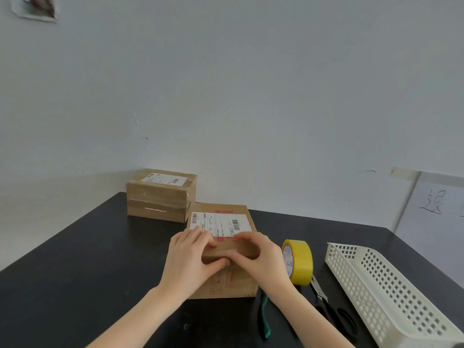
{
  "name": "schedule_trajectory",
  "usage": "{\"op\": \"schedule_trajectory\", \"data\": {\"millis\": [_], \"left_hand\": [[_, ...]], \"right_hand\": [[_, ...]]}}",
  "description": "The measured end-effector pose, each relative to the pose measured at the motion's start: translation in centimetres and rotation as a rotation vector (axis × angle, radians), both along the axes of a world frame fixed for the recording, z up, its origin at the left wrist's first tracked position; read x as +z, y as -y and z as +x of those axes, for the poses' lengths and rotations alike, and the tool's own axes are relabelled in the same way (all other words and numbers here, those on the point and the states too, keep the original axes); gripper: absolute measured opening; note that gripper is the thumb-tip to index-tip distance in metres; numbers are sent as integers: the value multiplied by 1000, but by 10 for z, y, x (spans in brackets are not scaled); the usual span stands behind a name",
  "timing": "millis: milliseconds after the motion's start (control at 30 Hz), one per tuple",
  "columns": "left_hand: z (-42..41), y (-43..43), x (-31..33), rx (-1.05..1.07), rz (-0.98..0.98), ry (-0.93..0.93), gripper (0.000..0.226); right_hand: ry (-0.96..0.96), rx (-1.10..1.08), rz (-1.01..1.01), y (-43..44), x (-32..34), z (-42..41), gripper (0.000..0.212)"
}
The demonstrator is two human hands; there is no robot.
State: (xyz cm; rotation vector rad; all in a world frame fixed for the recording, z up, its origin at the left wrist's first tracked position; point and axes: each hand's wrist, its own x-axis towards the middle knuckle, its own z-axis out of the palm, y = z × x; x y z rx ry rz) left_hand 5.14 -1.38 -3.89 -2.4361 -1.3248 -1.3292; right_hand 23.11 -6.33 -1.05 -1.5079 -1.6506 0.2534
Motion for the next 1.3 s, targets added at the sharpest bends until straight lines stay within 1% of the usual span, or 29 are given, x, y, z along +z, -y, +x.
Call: {"op": "schedule_trajectory", "data": {"millis": [133,300,467,567,700,833,933,1067,1133,1200,1300], "left_hand": [[-2,0,-1,-10,13,-7,43],[-1,-1,-3,-20,9,44,41],[0,-2,-7,-14,13,79,60],[1,-2,-7,-16,25,92,63],[2,-3,-10,1,17,93,68],[3,-3,-11,11,41,84,67],[3,-4,-10,3,67,47,61],[-5,-7,-14,-39,231,-170,49],[-8,-10,-17,-53,265,-230,45],[-8,-11,-18,-41,267,-247,48],[-6,-10,-18,-27,259,-221,52]], "right_hand": [[39,13,8,-4,-4,-3,37],[-14,-42,30,-9,-11,-7,42],[-35,-83,-2,-11,-13,-11,49],[-18,-130,17,-12,-14,-15,51],[-18,-254,79,-19,-14,-26,39],[-15,-329,68,-26,-9,-31,28],[-36,-323,42,-26,-6,-28,22],[-65,-240,-3,-24,-5,-21,22],[-38,-212,8,-23,-6,-18,24],[-7,-232,16,-23,-7,-19,24],[26,-324,44,-25,-7,-26,18]]}}
